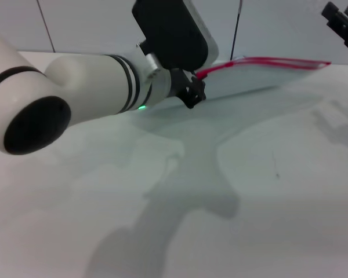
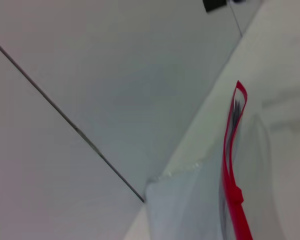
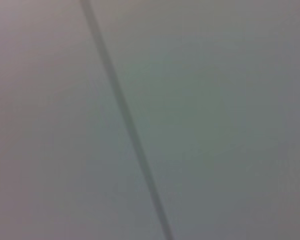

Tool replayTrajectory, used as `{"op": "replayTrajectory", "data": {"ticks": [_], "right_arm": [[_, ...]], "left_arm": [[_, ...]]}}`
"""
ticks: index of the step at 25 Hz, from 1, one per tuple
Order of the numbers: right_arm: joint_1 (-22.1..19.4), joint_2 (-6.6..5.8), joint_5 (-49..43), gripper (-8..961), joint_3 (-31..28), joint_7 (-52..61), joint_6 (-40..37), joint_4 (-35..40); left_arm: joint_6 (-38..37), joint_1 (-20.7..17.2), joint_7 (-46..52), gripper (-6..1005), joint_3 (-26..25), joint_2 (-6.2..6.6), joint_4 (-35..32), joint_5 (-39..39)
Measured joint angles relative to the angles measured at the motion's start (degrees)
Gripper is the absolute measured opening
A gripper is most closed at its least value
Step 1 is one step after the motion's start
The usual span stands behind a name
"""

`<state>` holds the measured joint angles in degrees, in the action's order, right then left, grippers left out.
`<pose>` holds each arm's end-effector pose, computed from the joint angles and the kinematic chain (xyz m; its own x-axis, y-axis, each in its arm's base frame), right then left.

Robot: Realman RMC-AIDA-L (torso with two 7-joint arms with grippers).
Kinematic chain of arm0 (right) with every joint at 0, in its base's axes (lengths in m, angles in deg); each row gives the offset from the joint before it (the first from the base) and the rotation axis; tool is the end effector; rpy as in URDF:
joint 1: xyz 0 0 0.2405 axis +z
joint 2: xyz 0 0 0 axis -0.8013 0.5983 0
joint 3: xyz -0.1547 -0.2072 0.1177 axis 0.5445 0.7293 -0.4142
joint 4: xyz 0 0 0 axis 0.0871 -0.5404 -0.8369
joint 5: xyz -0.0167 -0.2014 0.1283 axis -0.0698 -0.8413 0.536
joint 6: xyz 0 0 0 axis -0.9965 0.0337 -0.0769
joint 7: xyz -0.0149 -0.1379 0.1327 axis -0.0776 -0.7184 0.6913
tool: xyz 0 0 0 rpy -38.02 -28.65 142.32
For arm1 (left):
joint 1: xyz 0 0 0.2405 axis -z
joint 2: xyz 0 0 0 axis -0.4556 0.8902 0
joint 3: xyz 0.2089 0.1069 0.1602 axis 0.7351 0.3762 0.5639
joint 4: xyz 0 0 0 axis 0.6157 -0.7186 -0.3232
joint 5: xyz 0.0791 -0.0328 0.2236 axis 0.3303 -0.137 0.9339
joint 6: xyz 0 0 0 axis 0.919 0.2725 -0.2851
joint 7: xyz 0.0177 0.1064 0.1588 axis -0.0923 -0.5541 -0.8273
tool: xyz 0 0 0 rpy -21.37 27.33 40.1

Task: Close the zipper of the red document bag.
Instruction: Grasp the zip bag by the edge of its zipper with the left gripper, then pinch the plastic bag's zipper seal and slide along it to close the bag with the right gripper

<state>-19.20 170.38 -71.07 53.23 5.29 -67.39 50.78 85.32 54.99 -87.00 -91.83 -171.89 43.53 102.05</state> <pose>0.2767 0.4962 0.0069 0.4999 -0.0857 -0.8618 -0.7681 -0.5036 -0.3955 -0.1116 0.4424 -0.0975 0.9951 0.0953 -0.0245 0.0470 -0.6786 -0.7330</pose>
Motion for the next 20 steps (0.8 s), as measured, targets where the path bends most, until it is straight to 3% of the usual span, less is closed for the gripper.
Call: {"op": "replayTrajectory", "data": {"ticks": [7,13,20], "right_arm": [[1.45,-3.2,-15.01,680,-3.26,5.89,-5.48,0.08],[2.74,-5.67,-32.34,680,-12.04,14.3,-12.22,0.13],[3.16,-6.55,-54.08,680,-25.21,22.32,-15.99,4.61]], "left_arm": [[-2.39,-0.8,-0.45,63,-0.35,-0.04,0.69,0.0],[-3.72,-0.95,-0.48,64,-0.1,-0.06,0.75,0.0],[-4.45,-1.01,-0.56,66,0.13,-0.07,1.46,0.0]]}}
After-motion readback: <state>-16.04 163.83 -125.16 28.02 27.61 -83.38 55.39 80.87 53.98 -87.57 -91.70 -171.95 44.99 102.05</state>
